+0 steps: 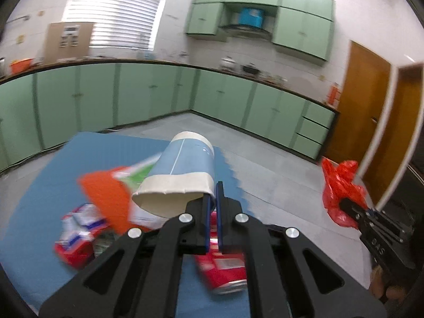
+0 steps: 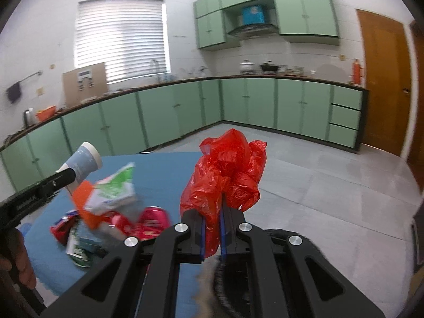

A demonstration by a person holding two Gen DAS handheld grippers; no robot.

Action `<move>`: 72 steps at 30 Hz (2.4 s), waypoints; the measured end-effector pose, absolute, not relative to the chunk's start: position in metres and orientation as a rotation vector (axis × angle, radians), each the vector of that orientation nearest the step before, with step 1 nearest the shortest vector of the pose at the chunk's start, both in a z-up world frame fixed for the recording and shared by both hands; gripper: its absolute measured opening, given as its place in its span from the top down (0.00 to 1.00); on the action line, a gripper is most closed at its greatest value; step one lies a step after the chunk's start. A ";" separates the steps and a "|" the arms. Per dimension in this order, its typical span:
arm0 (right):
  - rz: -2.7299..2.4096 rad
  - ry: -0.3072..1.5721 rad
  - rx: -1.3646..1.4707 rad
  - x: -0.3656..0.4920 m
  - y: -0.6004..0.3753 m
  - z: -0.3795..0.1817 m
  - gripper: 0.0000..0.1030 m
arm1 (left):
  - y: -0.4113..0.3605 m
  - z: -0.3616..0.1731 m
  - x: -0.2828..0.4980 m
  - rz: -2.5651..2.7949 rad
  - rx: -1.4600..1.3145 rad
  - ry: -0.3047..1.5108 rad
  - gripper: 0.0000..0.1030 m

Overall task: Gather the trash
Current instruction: 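Carry the paper cup and red bag over the bin and open both grippers, then grasp the orange foam net with the left gripper while the right grasps the green-white bag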

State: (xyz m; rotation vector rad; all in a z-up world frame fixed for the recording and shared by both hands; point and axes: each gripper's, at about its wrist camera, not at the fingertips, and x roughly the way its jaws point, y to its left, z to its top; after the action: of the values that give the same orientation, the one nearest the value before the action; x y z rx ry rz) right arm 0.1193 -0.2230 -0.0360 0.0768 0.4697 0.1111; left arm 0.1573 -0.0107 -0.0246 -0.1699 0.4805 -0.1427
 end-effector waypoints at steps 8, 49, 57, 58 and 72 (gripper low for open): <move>-0.054 0.545 0.086 0.126 -0.285 -0.065 0.92 | -0.103 -0.073 0.193 -0.349 -0.094 0.596 0.98; 0.144 0.582 0.067 0.167 -0.228 -0.082 0.24 | 0.016 -0.073 0.167 0.004 -0.046 0.457 0.27; 0.331 0.557 0.040 0.183 -0.139 -0.069 0.24 | 0.094 -0.060 0.150 0.214 -0.060 0.430 0.27; 0.341 0.560 0.044 0.186 -0.133 -0.069 0.24 | 0.101 -0.060 0.150 0.230 -0.063 0.430 0.27; 0.421 0.642 0.072 0.226 -0.083 -0.086 0.25 | 0.147 -0.078 0.162 0.297 -0.079 0.456 0.27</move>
State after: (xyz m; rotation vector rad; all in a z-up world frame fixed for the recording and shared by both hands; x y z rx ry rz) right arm 0.2261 -0.0832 -0.0862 0.0721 0.6420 0.4210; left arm 0.1625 0.1466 -0.0776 -0.0789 0.4564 0.2967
